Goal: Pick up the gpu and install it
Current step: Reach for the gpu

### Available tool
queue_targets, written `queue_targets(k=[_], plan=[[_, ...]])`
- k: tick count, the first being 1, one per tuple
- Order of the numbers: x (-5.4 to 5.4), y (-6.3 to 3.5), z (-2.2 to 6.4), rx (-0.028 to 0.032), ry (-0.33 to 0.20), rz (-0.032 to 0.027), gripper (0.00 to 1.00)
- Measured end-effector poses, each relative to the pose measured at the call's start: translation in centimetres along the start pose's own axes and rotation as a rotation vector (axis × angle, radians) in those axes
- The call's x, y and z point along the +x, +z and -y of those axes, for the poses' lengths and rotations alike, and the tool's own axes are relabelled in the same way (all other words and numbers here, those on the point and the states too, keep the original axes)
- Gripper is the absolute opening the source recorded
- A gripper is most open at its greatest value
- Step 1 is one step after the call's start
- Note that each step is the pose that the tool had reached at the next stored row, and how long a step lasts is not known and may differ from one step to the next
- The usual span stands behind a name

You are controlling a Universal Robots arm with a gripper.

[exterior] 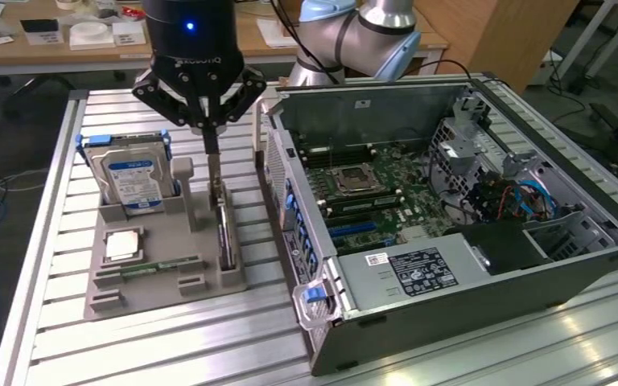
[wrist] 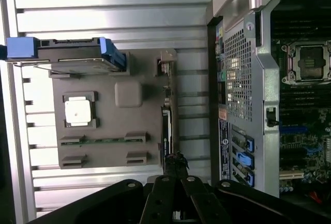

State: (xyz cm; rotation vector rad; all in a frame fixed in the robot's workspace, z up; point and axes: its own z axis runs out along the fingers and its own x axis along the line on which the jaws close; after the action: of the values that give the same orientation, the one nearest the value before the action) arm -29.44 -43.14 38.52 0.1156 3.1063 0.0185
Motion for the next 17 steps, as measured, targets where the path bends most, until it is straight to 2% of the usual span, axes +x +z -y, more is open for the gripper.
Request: queue_targets(k=[6, 10, 13, 14, 16, 17], plan=[[-0.06, 0.11, 0.85, -0.0001, 0.0, 0.0, 0.11], [-0.06, 0.13, 1.0, -0.0033, 0.0, -0.0003, 0.11], [-0.07, 0.14, 1.01, -0.0035, 0.0, -0.0002, 0.11], [-0.07, 0.13, 1.02, -0.0052, 0.0, -0.0004, 0.11], [-0.07, 0.14, 1.04, -0.0202, 0.001, -0.0014, 0.11], [-0.07, 0.14, 1.04, -0.0225, 0.001, -0.0015, 0.11]])
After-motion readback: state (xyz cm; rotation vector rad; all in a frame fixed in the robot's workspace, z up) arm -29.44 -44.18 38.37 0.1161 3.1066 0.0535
